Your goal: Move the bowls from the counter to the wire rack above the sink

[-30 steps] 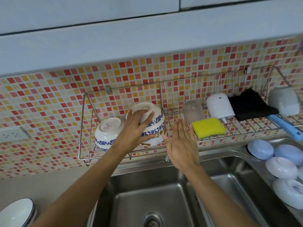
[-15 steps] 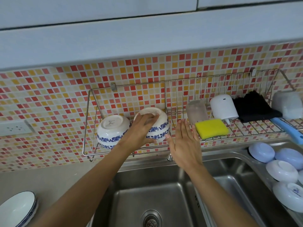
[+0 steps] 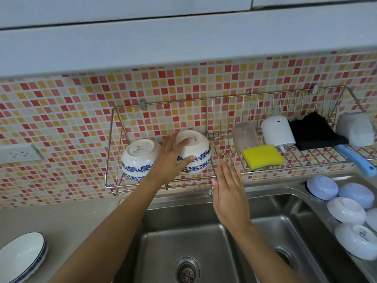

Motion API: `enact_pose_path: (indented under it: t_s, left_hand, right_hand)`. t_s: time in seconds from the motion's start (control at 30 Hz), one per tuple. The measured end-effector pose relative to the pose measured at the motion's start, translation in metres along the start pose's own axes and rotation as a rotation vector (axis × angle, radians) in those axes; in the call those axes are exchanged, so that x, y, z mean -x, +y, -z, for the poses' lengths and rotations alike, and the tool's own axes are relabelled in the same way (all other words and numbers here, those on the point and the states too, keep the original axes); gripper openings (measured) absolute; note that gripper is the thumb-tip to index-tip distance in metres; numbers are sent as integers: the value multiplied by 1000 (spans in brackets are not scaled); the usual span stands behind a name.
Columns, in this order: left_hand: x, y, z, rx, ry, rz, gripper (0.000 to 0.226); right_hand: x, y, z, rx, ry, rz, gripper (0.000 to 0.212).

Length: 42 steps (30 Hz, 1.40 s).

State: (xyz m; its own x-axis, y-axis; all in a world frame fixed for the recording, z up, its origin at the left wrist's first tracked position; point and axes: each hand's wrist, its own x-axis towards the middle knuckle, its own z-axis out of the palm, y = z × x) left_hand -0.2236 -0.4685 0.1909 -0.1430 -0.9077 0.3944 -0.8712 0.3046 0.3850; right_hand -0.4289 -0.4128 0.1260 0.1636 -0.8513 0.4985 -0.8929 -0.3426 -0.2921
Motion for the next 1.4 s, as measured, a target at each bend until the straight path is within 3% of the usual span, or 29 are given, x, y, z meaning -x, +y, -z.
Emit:
enact_pose_path:
  t_s: [0.3,0.4,0.53,0.63,0.77,1.07,1.27,1.4]
  left_hand:
    - [4,5,4,28,-88,36,60]
    - [12,5,9,-89,-2,42,62]
    - [47,-17,13,-324,188,289,65]
    - [69,-34,19,-330,148,407,71]
    - [75,-39,27,-246,37,350,63]
    - [89,-35,27,-326,34,312,67]
    - [163,-62,33,-327,101,248,59]
    - [229,-99,57,-212,114,356,60]
  right_hand:
    - [0,-3,2,-16,23,-11,52]
    - [-2,-6,7,-18,22,-17,53]
    - [-19,-16,16,-54,-8,-37,59]
    - [-34,-27,16,-105,-60,38,58]
    - [-42,-44,12,-84,-118,102,57]
    - [-26,-60,3,-3,-141,82,61]
    - [28,-129,-30,-155,-164,270,59]
    - [58,-194,-67,-233,-291,372,60]
